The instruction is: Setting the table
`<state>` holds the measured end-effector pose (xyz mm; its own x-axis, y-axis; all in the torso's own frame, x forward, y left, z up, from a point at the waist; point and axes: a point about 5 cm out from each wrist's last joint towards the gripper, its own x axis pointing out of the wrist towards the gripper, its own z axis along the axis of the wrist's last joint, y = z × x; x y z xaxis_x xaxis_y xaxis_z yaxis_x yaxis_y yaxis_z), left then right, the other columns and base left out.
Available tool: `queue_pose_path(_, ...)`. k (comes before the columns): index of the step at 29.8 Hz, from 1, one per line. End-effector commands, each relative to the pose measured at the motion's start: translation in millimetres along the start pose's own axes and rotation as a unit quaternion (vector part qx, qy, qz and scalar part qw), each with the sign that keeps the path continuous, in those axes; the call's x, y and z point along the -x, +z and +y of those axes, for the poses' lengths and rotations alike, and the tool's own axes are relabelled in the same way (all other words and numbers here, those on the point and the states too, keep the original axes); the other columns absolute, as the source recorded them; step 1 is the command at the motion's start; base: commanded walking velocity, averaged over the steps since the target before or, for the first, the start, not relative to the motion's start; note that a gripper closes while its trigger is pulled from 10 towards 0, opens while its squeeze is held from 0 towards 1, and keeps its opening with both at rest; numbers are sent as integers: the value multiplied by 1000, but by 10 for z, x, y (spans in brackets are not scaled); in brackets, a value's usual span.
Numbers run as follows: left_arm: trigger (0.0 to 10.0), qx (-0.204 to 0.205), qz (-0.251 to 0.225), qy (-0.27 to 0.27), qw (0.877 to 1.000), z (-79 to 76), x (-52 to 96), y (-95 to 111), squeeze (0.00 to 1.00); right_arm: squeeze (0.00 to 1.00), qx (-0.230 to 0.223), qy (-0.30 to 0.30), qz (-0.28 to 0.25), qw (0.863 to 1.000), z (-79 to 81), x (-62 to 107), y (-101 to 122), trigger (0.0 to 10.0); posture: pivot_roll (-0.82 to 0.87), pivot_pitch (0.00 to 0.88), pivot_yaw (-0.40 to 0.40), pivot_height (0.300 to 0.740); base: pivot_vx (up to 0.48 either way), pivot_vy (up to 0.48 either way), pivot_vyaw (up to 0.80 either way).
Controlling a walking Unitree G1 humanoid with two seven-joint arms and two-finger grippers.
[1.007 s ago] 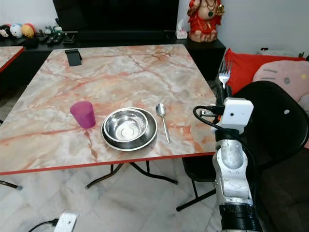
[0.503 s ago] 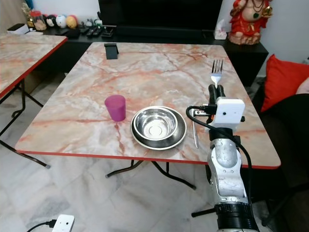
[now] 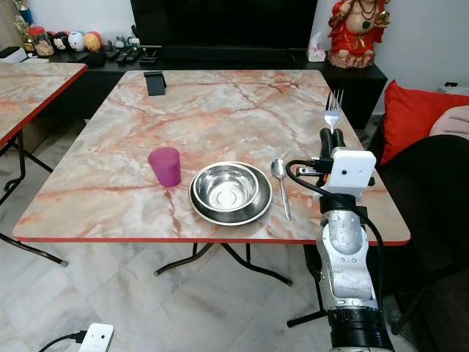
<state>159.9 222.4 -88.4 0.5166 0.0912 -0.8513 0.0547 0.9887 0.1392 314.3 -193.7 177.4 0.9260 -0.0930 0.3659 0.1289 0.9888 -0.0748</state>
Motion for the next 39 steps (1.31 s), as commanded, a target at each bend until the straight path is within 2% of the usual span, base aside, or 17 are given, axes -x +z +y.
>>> queue_pose_path(1,10000,-6,9,-1,1000,-1,6,-44,0,0,1,-3,1,1000,-7,-4,8,10000,-9,0,-4,740,0,0,0)
queue_pose_path(39,10000,-8,8,-2,1000,-3,3,-31,0,0,3,1,19,1000,7,-1,-17,10000,-12,0,-3,740,250,0,0)
